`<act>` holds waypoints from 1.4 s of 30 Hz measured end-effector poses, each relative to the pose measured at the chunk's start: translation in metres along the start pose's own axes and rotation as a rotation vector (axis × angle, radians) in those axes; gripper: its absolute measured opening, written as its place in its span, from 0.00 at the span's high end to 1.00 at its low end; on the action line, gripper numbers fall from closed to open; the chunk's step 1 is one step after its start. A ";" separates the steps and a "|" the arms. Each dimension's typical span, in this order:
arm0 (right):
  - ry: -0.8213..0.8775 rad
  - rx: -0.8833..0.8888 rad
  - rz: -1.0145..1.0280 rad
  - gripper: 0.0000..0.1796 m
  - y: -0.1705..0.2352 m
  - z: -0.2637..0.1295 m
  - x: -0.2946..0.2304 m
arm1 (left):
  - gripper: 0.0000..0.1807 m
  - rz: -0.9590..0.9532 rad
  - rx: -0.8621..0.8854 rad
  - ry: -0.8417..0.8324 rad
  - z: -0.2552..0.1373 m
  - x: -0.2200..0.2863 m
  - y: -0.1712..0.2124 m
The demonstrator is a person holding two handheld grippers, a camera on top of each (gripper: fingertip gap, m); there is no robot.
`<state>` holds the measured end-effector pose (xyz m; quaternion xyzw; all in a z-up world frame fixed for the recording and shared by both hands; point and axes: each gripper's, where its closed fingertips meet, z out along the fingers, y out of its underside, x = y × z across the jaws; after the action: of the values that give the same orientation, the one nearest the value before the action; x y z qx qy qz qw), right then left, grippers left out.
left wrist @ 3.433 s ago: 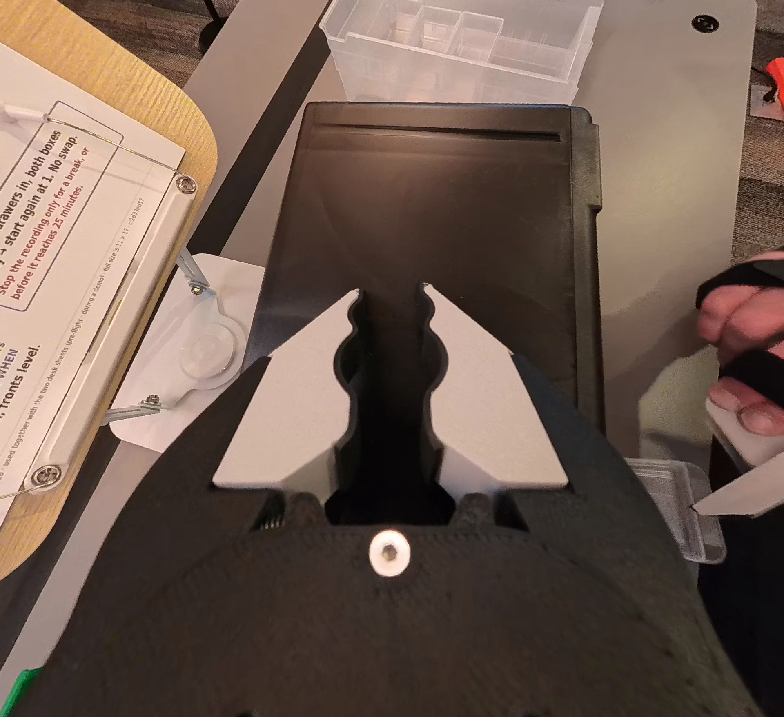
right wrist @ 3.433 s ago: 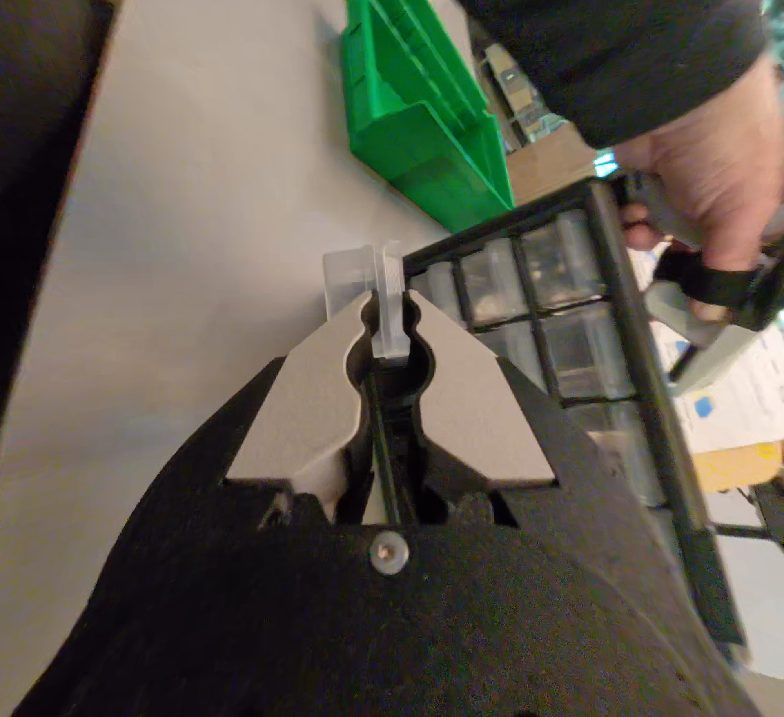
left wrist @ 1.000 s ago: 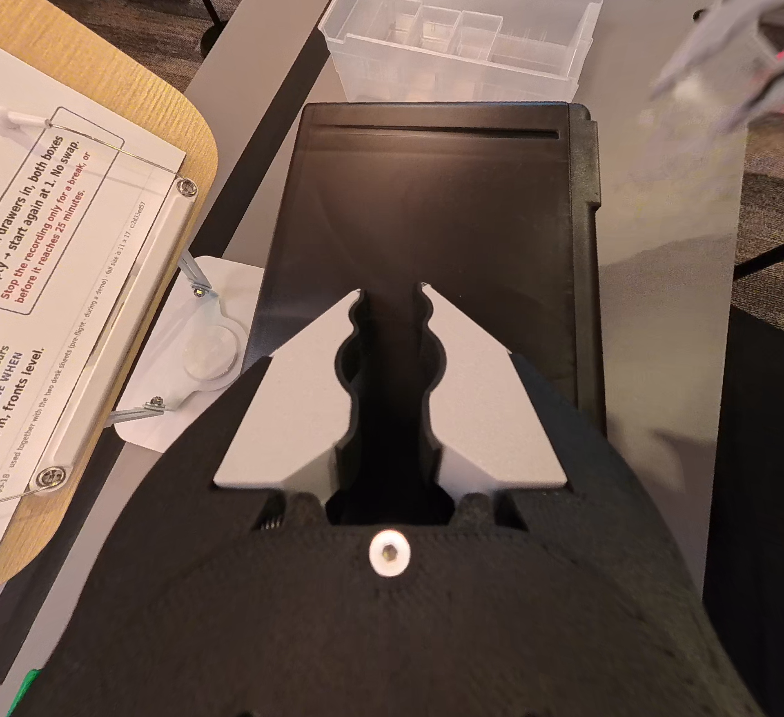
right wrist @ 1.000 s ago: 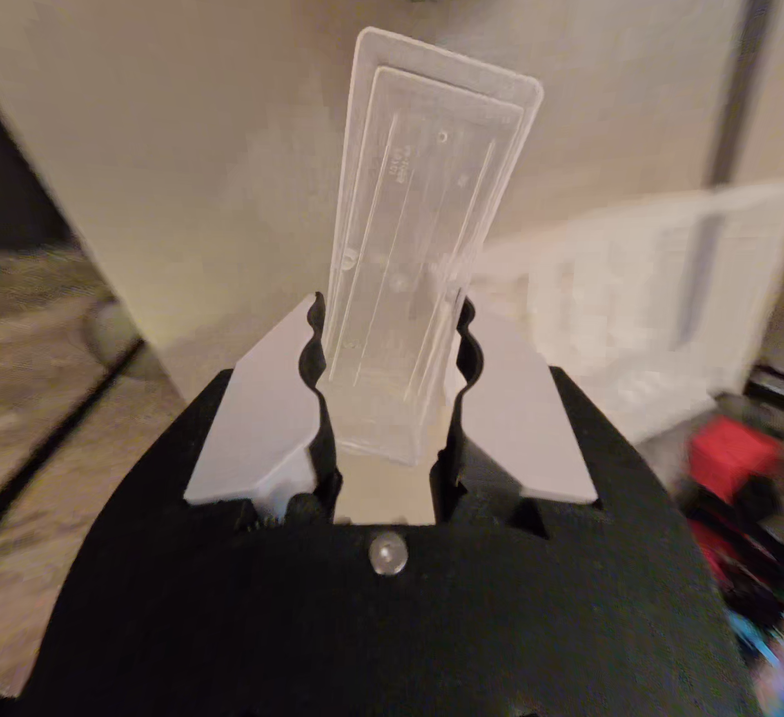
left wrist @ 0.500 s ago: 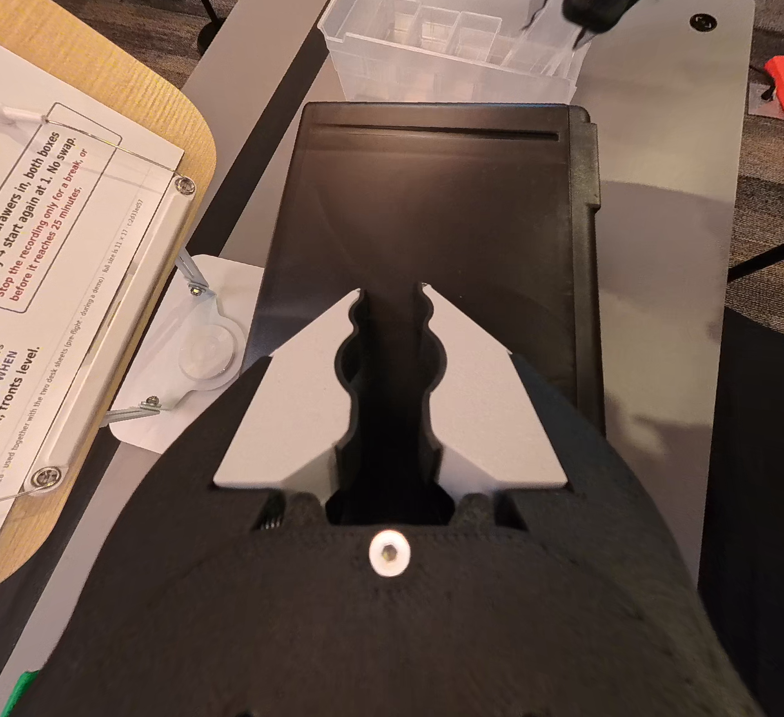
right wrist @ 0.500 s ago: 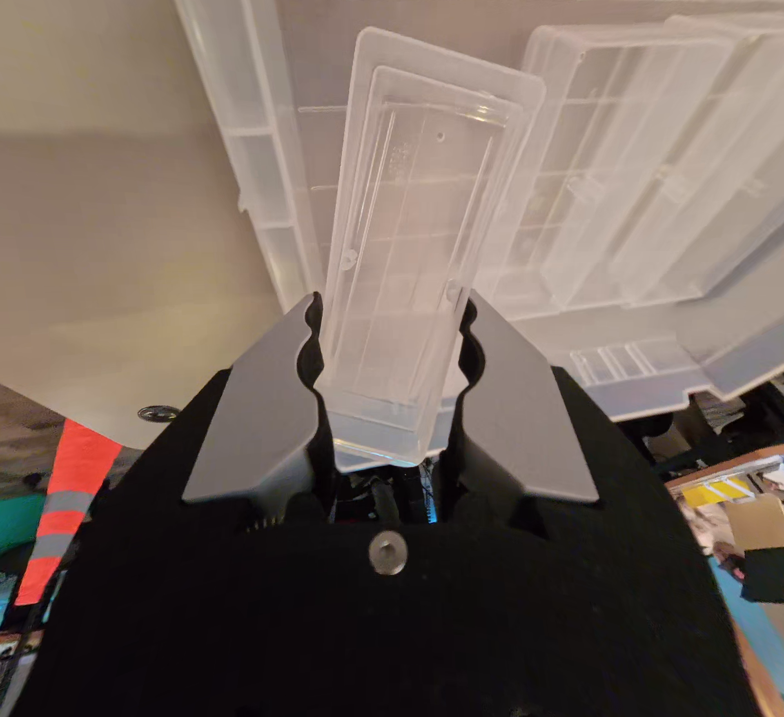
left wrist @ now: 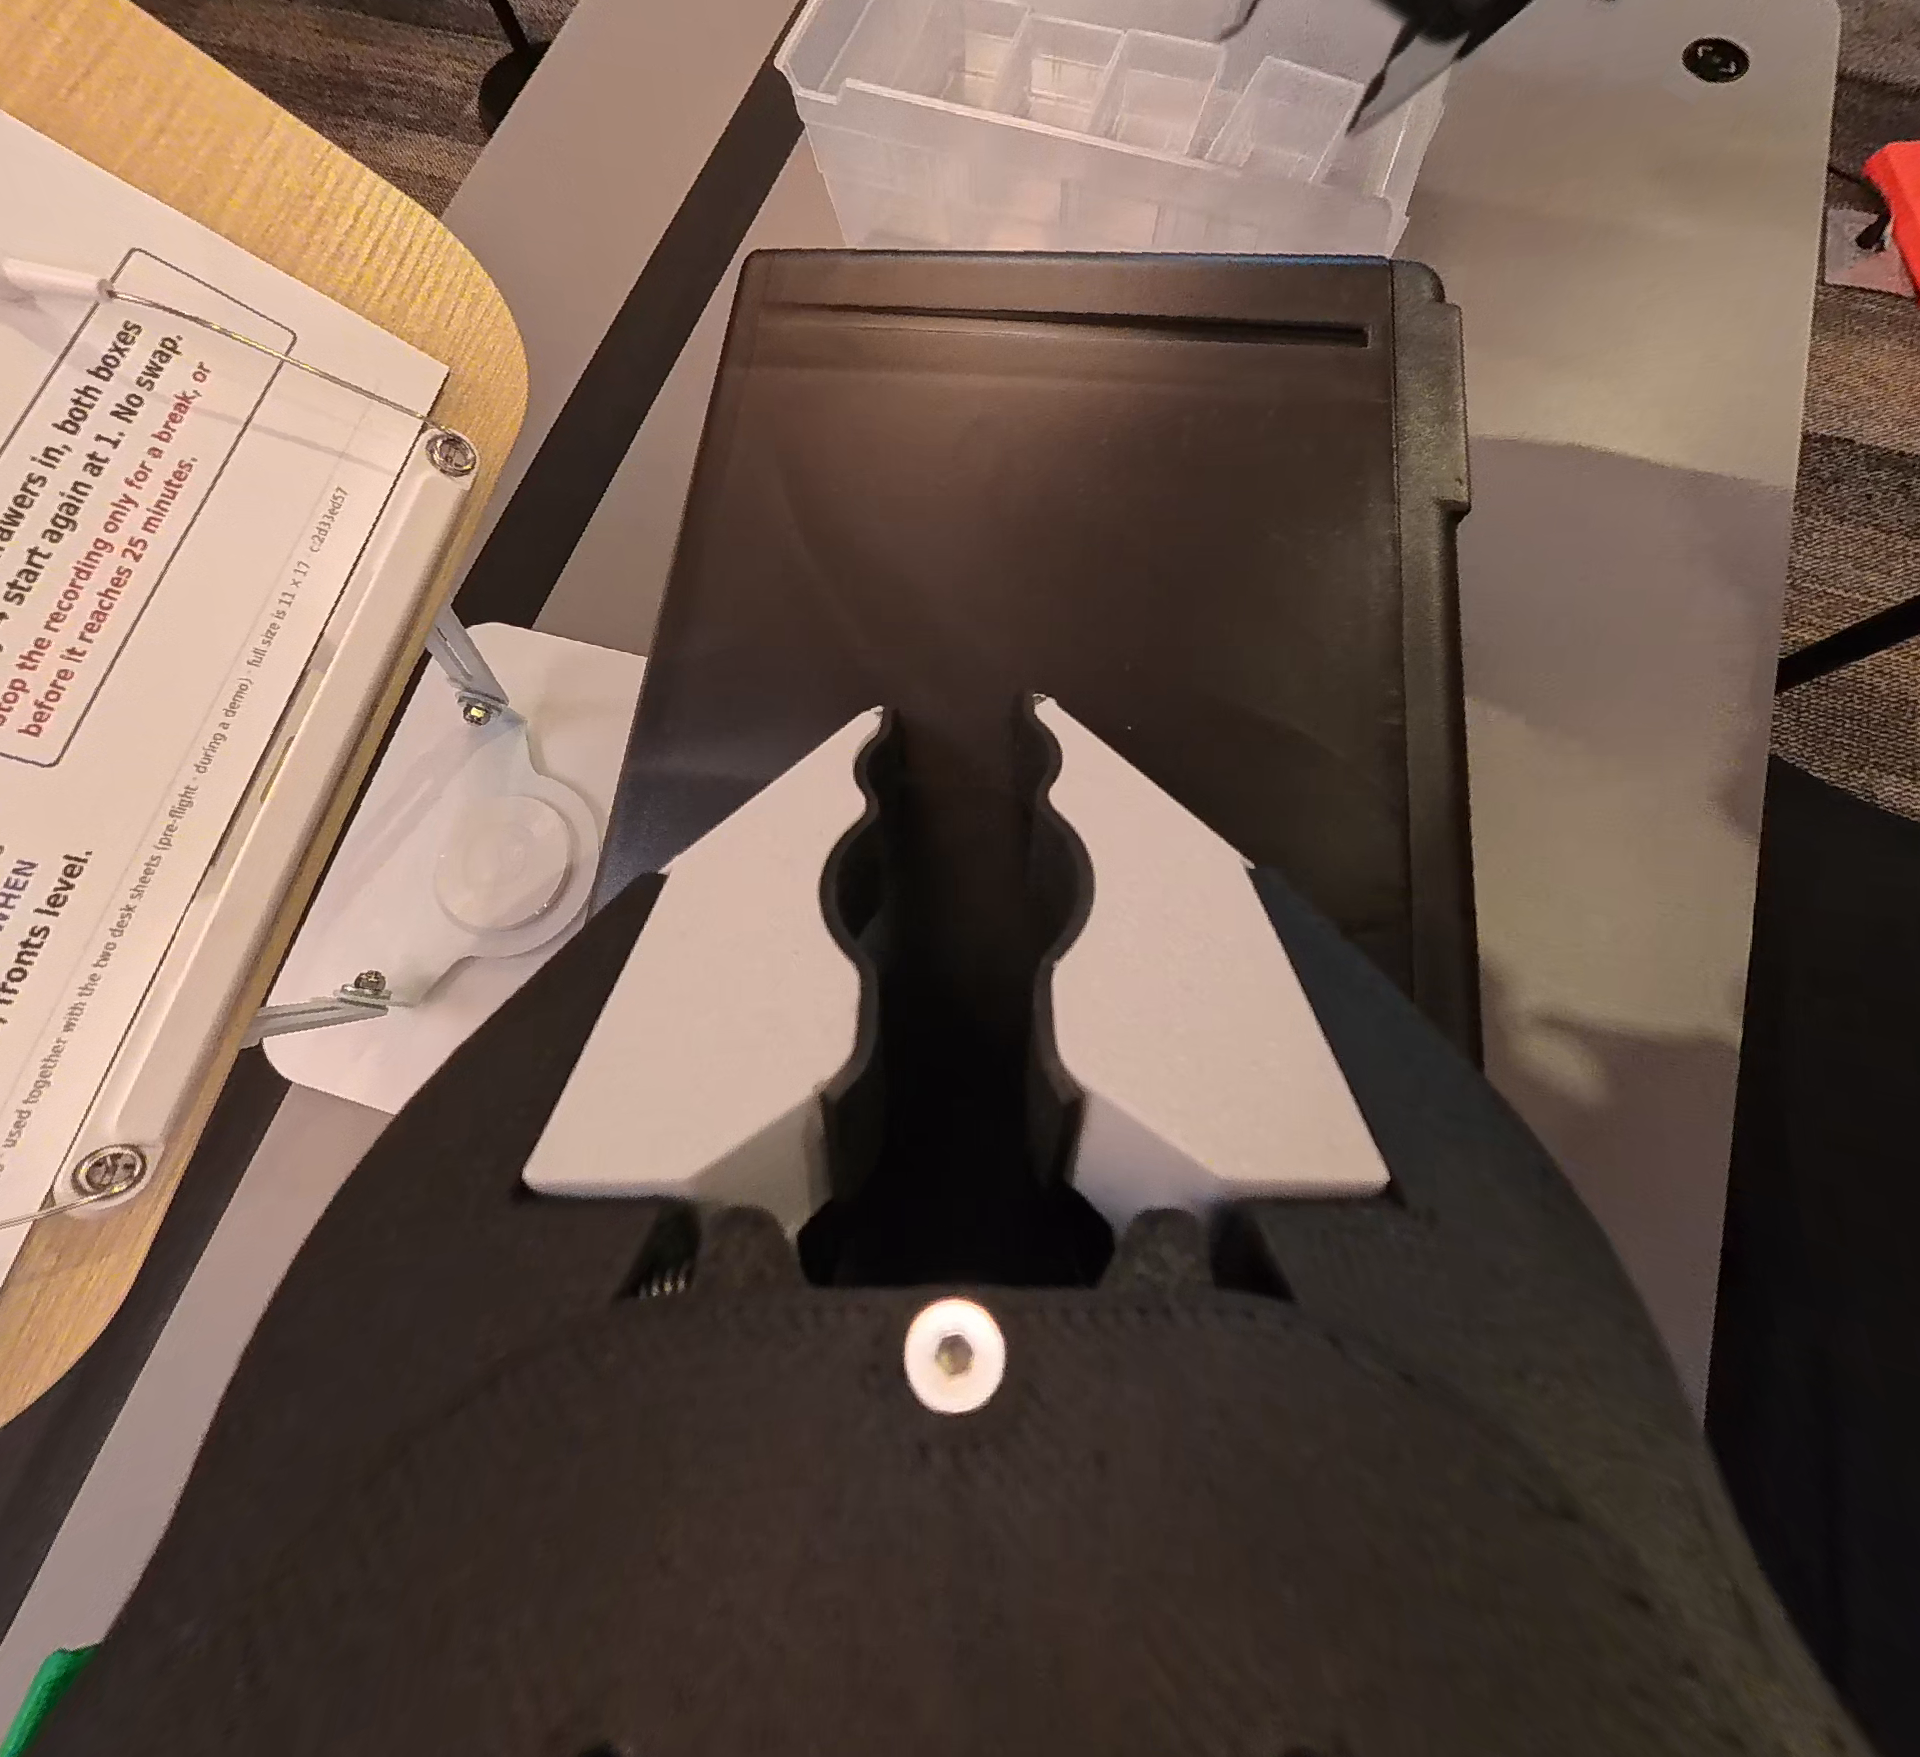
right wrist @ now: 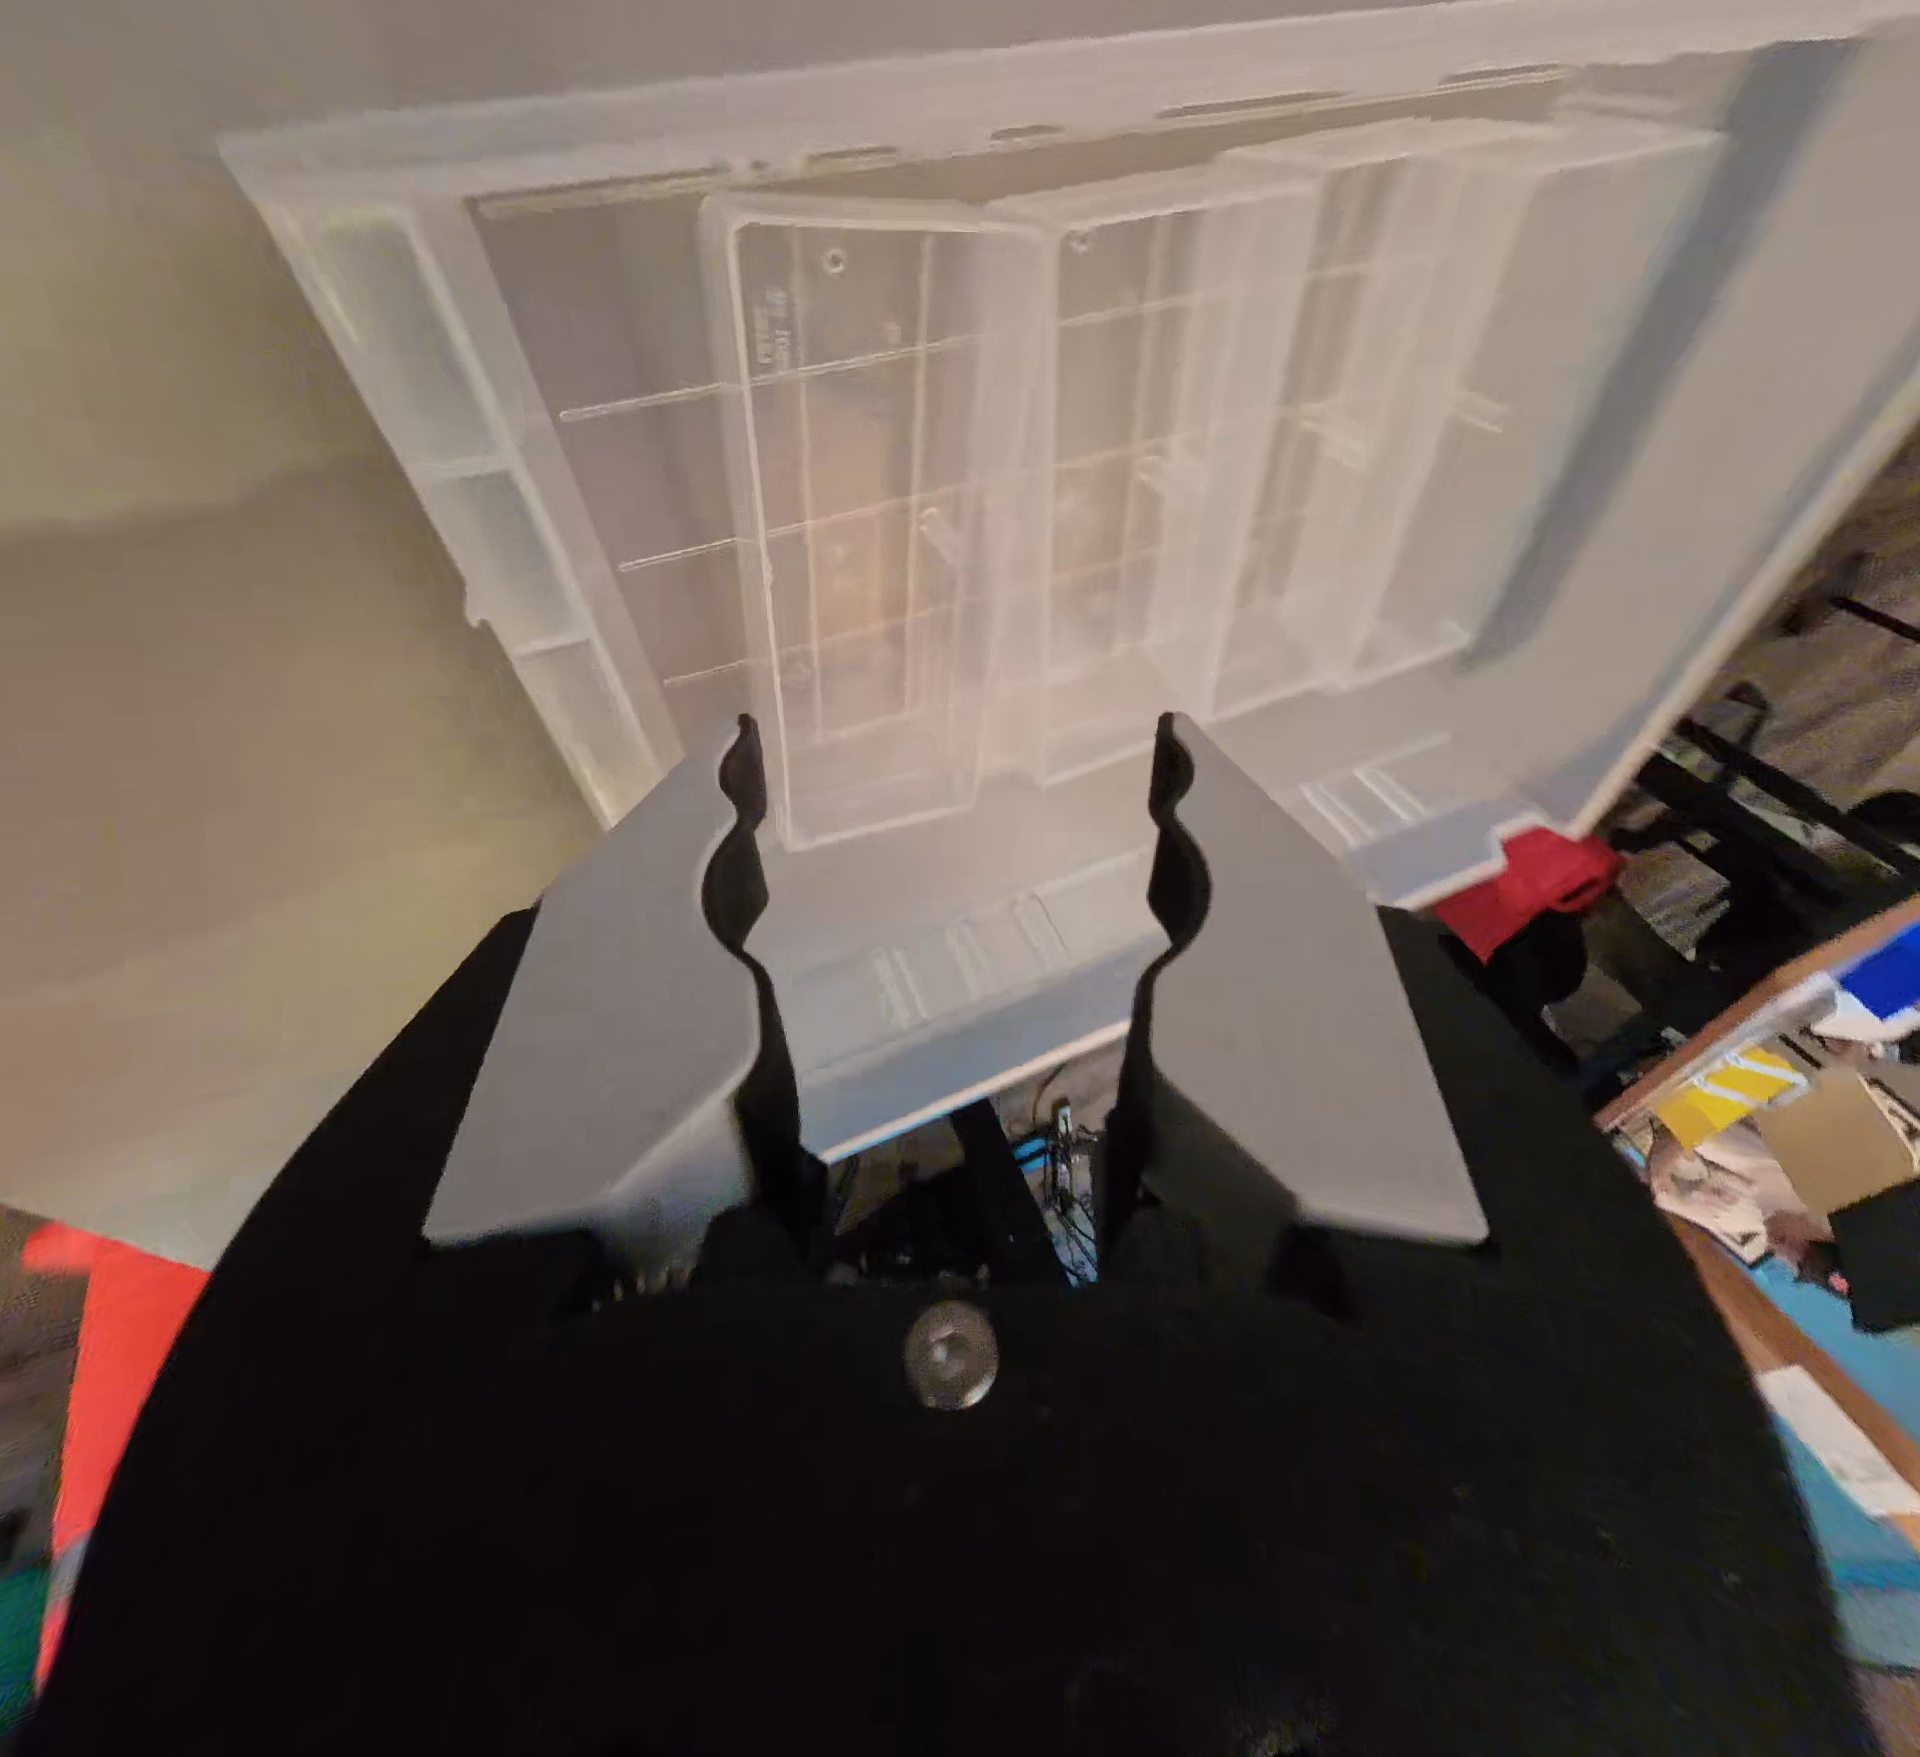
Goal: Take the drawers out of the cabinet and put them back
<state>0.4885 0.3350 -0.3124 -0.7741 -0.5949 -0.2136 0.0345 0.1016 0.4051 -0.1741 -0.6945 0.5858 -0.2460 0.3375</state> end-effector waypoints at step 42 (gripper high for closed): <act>0.082 0.986 0.810 0.84 -0.218 -0.133 -0.021 | 0.64 -0.215 0.434 -0.460 -0.093 0.054 0.091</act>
<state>0.2417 0.3380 -0.2430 -0.8220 -0.2817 0.0859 0.4875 -0.0158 0.3279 -0.1850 -0.7015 0.3516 -0.2359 0.5733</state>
